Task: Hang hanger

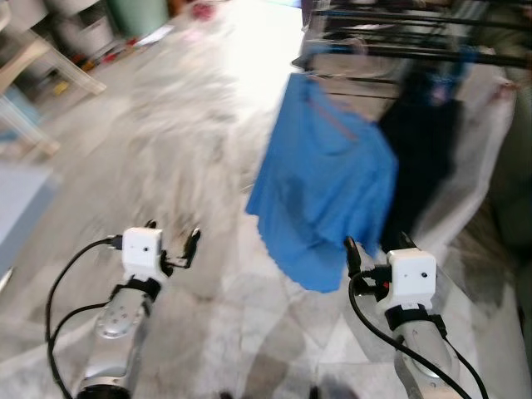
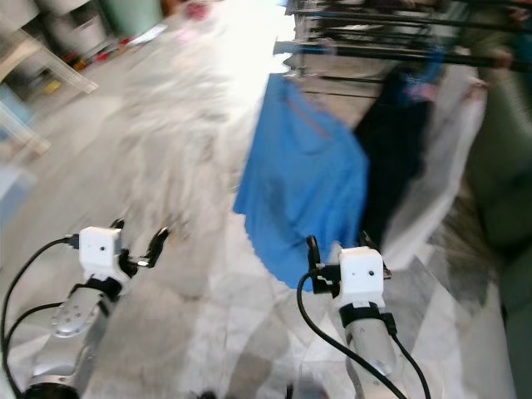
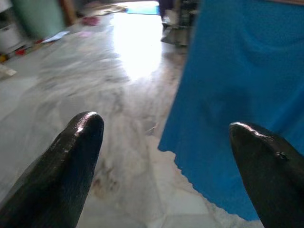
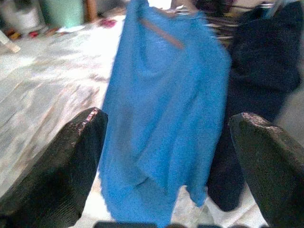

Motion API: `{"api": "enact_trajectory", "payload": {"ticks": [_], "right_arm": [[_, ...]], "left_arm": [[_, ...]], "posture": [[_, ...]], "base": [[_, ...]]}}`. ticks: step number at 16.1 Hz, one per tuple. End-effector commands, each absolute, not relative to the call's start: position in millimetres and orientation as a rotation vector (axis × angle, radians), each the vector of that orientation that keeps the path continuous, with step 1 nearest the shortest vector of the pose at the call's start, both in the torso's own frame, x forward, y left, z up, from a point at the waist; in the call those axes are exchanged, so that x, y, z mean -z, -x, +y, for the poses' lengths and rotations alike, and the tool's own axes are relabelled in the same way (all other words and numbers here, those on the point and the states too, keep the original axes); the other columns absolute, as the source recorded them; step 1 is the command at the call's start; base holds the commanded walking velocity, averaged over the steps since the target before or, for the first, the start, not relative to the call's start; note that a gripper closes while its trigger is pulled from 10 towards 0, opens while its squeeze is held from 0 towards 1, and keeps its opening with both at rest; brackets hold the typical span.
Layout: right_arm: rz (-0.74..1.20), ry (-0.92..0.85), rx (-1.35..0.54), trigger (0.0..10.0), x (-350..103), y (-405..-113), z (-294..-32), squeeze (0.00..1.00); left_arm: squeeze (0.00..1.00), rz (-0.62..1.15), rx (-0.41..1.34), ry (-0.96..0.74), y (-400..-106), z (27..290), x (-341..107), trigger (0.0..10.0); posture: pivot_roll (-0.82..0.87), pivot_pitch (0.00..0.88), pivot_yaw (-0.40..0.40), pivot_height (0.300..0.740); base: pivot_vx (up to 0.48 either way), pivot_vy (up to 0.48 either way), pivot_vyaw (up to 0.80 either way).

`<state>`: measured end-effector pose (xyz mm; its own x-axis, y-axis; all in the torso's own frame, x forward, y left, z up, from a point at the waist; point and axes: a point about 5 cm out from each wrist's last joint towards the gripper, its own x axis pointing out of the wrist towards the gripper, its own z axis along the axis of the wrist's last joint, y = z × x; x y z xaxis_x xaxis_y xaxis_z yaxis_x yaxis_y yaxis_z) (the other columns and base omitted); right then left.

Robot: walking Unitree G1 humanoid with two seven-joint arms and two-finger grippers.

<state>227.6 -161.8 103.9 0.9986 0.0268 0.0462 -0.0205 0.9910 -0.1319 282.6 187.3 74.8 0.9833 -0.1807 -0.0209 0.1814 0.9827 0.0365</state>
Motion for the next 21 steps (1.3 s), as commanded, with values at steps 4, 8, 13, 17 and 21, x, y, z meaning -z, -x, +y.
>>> {"api": "enact_trajectory", "payload": {"ticks": [4, 8, 13, 17, 21], "right_arm": [[-0.034, 0.143, 0.013, 10.0, -102, -224, -166, 0.0], [-0.035, 0.151, 0.023, 10.0, -103, -225, -169, 0.0], [-0.039, 0.161, 0.019, 10.0, -103, -226, -167, 0.0], [-0.037, 0.183, -0.03, 10.0, -104, -231, -165, 0.0], [-0.026, 0.21, -0.136, 10.0, -103, -245, -158, 0.0]], "left_arm": [[0.0, 0.041, 0.231, -0.03, -286, 177, -70, 10.0], [0.0, 0.049, 0.248, -0.027, -285, 173, -68, 10.0], [0.0, 0.071, 0.208, -0.041, -283, 170, -61, 10.0], [0.0, 0.057, 0.151, -0.032, -285, 165, -59, 10.0], [0.0, 0.037, 0.063, -0.023, -282, 166, -56, 10.0]], "posture": [[-0.23, 0.198, 0.076, 0.74], [-0.24, 0.199, 0.076, 0.74], [-0.24, 0.2, 0.068, 0.74], [-0.21, 0.169, -0.001, 0.74], [-0.16, 0.135, -0.104, 0.74]], "base": [[0.299, 0.268, 0.0], [0.301, 0.265, 0.0], [0.113, 0.104, 0.0], [0.0, 0.0, 0.0], [0.0, 0.0, 0.0]]}}
